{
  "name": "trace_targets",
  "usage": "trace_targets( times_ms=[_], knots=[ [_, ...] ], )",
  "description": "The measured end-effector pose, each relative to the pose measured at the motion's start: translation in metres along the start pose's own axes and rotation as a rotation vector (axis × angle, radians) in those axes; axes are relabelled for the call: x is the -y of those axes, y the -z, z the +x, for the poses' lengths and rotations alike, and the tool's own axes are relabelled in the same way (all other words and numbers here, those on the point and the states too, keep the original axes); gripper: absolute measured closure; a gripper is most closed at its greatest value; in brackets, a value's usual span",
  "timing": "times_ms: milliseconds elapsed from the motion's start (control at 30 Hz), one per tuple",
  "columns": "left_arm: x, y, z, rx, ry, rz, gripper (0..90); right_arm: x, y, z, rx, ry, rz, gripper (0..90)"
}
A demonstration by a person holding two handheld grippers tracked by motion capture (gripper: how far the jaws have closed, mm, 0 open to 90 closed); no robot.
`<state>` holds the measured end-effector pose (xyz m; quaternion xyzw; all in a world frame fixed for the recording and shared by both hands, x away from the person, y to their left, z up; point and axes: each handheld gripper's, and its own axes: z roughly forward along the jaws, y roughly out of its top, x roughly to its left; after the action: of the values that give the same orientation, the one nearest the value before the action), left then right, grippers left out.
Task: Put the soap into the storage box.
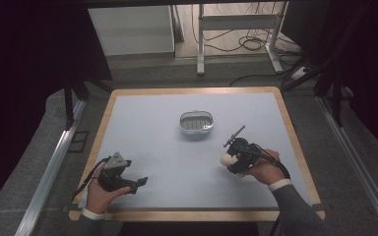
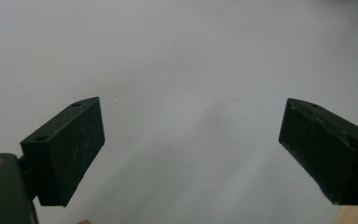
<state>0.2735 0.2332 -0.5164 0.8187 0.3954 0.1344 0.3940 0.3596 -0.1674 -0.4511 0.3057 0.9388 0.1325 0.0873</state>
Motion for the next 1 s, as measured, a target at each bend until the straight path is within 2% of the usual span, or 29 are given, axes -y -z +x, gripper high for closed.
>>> trace_targets(
  times_ms=[367, 767, 1000],
  knots=[
    [0.000, 0.000, 0.000, -0.001, -0.003, 0.003, 7.2, -0.015, 0.000, -0.020, 0.009, -0.011, -0.026, 49.7],
    [0.000, -0.001, 0.000, -0.001, -0.005, 0.006, 7.2, -0.025, 0.003, -0.029, 0.013, -0.019, -0.043, 49.7],
    [0.000, -0.001, 0.000, 0.002, -0.006, 0.010, 7.2, -0.032, 0.005, -0.034, 0.033, 0.004, -0.057, 49.7]
  ],
)
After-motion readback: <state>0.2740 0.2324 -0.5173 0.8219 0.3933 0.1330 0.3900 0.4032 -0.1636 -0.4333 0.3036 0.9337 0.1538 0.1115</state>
